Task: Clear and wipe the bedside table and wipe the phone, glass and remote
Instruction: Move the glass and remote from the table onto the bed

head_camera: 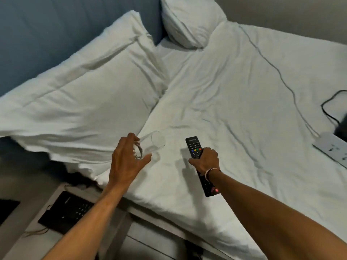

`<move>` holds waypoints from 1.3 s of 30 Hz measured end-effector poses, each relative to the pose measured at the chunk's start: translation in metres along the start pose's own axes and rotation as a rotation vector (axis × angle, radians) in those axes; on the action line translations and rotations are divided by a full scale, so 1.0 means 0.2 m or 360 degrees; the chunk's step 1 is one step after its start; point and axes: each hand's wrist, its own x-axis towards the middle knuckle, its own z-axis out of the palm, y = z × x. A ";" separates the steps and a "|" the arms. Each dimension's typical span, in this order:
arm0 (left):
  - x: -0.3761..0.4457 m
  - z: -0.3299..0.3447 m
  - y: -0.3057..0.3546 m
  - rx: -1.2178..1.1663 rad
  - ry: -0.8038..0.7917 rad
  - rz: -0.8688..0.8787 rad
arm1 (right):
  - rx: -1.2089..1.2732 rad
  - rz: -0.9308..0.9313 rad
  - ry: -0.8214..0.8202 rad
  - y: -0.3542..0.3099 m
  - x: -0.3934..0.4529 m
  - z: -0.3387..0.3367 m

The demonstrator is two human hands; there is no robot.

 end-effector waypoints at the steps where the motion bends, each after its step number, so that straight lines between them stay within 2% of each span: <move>1: 0.02 0.09 0.03 -0.0072 -0.0007 -0.0038 | -0.0002 0.0059 0.0031 0.05 0.05 -0.05; 9: 0.02 0.75 0.25 -0.0529 0.0128 -0.0413 | -0.0187 0.0414 0.0140 0.42 0.31 -0.28; 17: -0.11 1.19 0.30 -0.0457 0.0145 -0.0616 | -0.0217 0.0435 0.0102 0.62 0.47 -0.27; 32: -0.15 1.20 0.37 -0.0255 0.0085 -0.0668 | -0.0384 0.0299 0.0100 0.62 0.50 -0.24; 39: -0.17 1.14 0.37 -0.0171 0.0063 -0.0579 | -0.0294 0.0328 0.0116 0.62 0.45 -0.25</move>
